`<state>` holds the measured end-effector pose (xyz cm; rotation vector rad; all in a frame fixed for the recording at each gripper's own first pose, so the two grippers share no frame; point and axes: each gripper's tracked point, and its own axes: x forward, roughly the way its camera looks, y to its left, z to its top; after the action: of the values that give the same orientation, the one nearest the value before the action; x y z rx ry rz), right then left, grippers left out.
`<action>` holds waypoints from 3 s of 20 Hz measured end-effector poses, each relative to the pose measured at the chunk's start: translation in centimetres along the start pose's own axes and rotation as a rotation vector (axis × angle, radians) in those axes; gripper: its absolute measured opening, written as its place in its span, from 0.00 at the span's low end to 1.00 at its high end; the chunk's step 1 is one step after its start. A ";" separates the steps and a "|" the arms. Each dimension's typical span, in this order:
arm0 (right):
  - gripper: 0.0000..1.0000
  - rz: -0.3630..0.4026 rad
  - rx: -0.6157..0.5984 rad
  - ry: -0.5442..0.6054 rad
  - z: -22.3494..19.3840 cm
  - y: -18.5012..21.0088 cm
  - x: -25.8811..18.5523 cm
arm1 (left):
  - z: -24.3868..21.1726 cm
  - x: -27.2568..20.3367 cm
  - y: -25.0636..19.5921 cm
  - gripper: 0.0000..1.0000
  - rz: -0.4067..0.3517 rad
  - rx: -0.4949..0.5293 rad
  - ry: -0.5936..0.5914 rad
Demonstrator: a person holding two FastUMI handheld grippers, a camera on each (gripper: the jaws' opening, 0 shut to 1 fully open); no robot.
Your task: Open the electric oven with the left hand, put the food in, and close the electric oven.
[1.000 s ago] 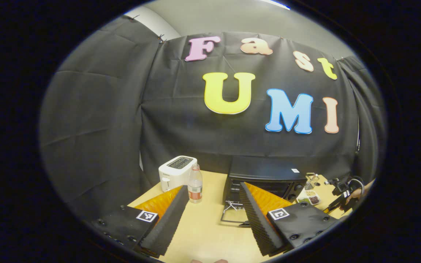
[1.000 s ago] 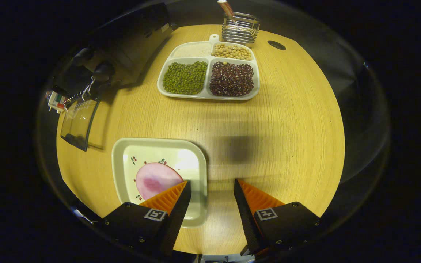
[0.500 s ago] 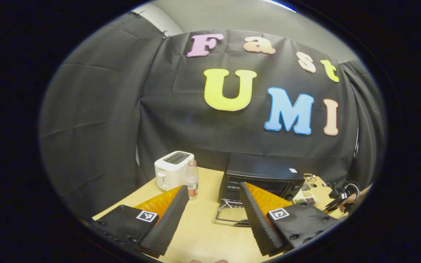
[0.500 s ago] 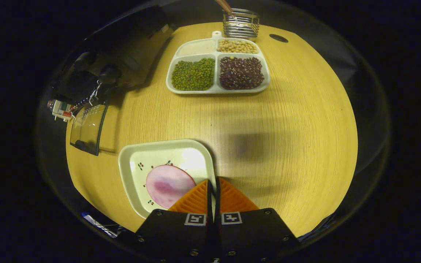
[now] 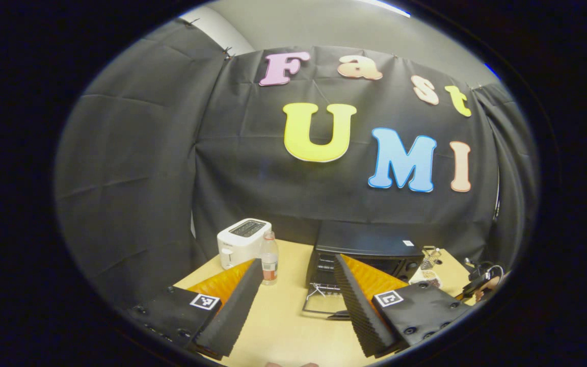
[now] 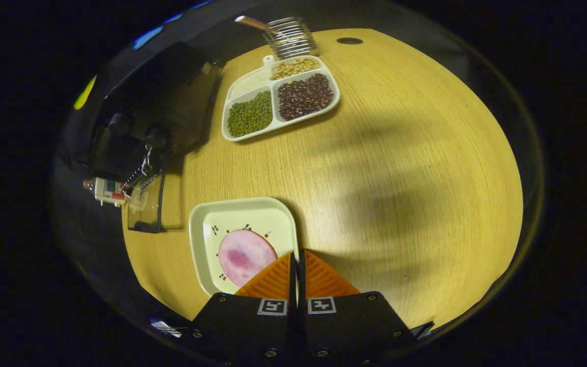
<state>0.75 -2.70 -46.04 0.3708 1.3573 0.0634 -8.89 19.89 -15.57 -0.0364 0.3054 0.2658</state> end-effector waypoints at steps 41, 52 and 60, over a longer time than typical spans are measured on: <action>0.00 0.418 0.807 -0.370 2.9 27.8 2.4 | 7.7 -0.8 4.2 0.94 -0.208 0.013 -0.160; 0.01 0.359 1.047 -0.593 11.9 32.8 8.6 | 5.8 -1.3 13.5 0.99 -0.030 -0.014 -0.104; 0.01 0.354 1.081 -0.625 14.8 35.5 11.6 | 5.3 -0.8 15.2 0.99 0.020 -0.008 -0.084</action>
<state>23.52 30.36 -44.00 1.4058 0.5839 -0.4790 -12.09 34.70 -10.23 -0.0299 0.2217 0.2872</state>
